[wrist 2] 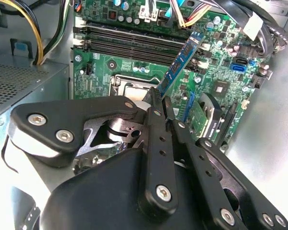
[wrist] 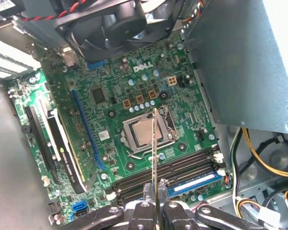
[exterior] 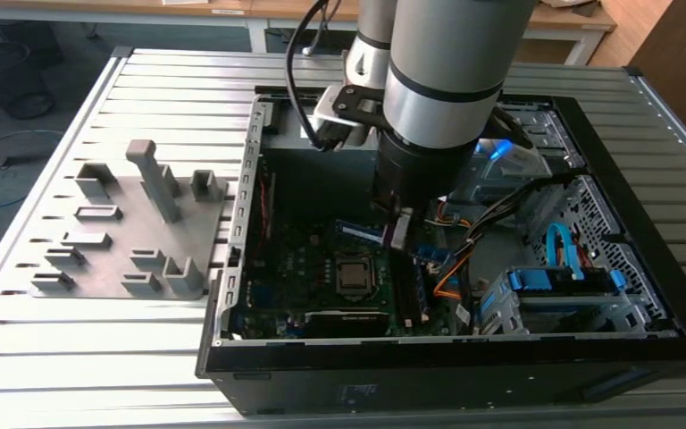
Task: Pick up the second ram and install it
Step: 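Insert the second ram into the second slot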
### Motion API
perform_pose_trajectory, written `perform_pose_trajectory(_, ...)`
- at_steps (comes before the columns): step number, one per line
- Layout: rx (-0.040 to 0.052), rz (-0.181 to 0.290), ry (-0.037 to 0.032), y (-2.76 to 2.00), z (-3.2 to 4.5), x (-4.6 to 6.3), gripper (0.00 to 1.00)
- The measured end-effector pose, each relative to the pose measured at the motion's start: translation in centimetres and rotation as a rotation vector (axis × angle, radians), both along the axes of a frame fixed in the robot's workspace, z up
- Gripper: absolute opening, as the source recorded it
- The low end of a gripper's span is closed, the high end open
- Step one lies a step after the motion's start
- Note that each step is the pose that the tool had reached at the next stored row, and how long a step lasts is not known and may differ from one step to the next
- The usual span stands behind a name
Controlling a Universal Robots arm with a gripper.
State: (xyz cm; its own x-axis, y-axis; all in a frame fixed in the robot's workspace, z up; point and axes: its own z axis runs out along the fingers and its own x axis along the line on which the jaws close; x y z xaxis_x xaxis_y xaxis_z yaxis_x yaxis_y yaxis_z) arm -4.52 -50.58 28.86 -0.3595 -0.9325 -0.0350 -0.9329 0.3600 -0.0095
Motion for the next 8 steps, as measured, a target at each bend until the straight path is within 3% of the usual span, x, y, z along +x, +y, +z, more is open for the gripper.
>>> perform_pose_trajectory(8,-0.0001,-0.052,0.0,0.0,-0.01,0.0,0.14)
